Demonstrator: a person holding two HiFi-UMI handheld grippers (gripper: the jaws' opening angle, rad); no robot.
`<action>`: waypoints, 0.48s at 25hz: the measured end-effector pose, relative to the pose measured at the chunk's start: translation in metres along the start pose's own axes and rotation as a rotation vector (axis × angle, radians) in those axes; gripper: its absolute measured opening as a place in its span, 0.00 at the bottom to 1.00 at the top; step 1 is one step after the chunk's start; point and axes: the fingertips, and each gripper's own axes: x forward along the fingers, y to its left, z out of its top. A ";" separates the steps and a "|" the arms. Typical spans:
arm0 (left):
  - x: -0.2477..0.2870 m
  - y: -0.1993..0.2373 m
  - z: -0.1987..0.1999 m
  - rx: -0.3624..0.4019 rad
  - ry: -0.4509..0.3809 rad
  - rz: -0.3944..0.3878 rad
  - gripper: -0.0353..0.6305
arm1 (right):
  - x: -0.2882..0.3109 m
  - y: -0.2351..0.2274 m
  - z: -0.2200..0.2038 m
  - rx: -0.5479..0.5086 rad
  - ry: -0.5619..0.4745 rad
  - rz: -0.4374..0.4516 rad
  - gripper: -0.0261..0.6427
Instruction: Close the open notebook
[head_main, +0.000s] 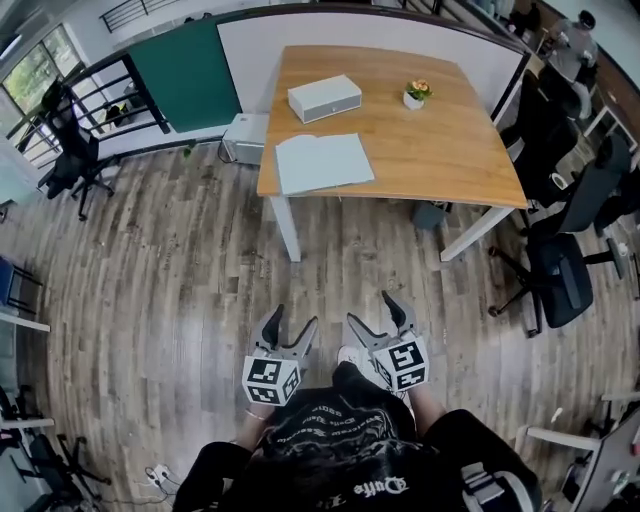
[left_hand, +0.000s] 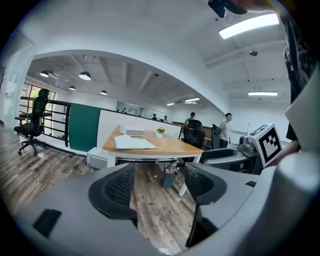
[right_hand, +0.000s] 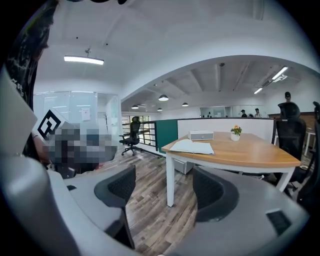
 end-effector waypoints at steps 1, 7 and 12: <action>0.010 0.000 0.004 -0.008 -0.004 0.013 0.54 | 0.006 -0.011 0.003 0.002 0.000 0.002 0.56; 0.060 -0.005 0.017 -0.026 -0.021 0.100 0.54 | 0.027 -0.069 0.012 0.003 0.012 0.030 0.55; 0.092 -0.009 0.021 -0.064 -0.007 0.125 0.54 | 0.045 -0.102 0.010 -0.007 0.045 0.056 0.54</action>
